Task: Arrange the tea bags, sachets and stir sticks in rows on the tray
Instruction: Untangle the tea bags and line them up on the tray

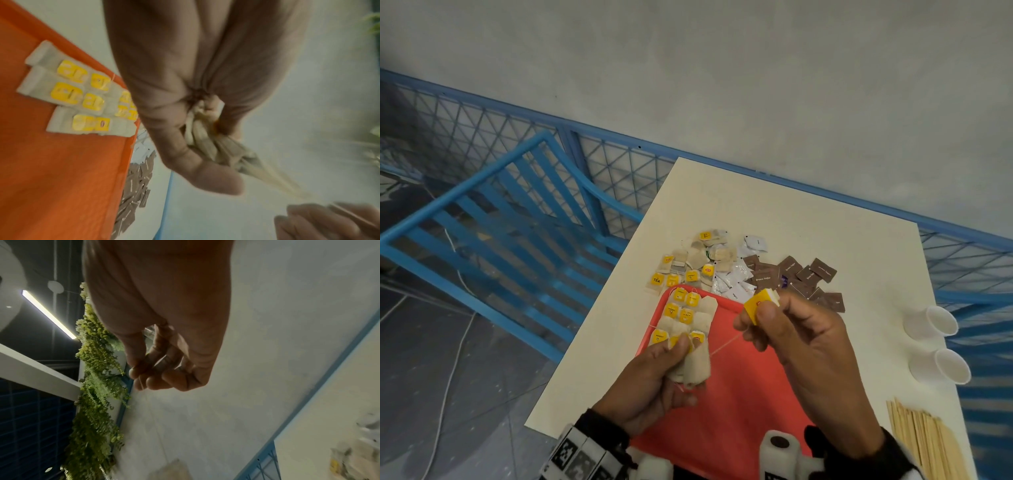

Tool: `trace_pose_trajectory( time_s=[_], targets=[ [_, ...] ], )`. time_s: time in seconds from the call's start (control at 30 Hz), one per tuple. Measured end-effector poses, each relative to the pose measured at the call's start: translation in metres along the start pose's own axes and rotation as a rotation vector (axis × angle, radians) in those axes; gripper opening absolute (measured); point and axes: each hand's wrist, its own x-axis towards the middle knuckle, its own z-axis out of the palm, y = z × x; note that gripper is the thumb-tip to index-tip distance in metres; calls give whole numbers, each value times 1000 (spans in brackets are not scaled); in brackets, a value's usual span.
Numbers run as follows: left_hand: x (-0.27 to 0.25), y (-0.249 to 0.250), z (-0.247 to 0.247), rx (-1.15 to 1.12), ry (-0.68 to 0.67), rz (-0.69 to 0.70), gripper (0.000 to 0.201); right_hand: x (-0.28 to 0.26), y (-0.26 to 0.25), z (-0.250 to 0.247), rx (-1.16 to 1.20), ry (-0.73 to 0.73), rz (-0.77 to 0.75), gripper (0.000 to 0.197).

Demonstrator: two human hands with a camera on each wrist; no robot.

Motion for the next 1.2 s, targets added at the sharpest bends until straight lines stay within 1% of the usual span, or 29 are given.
trace_pose_trajectory(
  time_s=[0.07,0.17,0.2,0.27,0.37,0.43,0.47,0.53,0.6,0.7,0.8,0.83,0.93,0.97,1.0,1.03,1.07,1.1,1.2],
  targets=[
    [4,-1,-1,-71,61,-28,57,-2,-6,0,-29,-16,-40,37],
    [7,-2,-3,-33,133,-39,33,-1,-14,-2,-135,-25,-106,41],
    [7,-2,-4,-11,148,-27,29,-1,-16,-4,-185,-22,-123,41],
    [7,2,-7,56,147,18,29,2,-17,-9,-273,0,-133,39],
    [5,10,-4,183,97,86,25,7,-14,-20,-373,73,-87,37],
    [5,15,1,252,94,132,33,11,-14,-26,-393,131,-44,28],
    [5,17,3,272,108,141,37,12,-15,-27,-400,136,-20,27],
    [6,20,7,332,142,141,41,14,-19,-29,-385,91,19,30],
    [5,21,9,401,141,169,41,14,-24,-27,-320,5,39,34],
    [4,25,8,498,108,298,30,12,-28,-23,-184,-107,82,41],
    [0,37,6,618,73,405,25,11,-30,-19,-83,-167,116,42],
    [-1,40,7,661,50,424,26,11,-30,-17,-72,-180,122,43],
    [-3,42,13,880,-14,455,47,11,-31,-11,-41,-203,113,43],
    [-2,39,14,978,-26,451,49,11,-32,-10,-31,-209,109,43],
    [-1,36,14,1069,-36,455,45,12,-32,-9,-28,-213,106,44],
    [0,32,12,1137,-44,467,36,12,-32,-8,-34,-211,102,44],
    [1,29,9,1165,-47,480,26,13,-31,-9,-51,-197,97,44],
    [2,27,6,1163,-46,479,20,14,-30,-10,-81,-162,93,45],
    [2,21,-6,1114,11,455,30,19,-20,-20,-231,43,74,39]
  ],
)
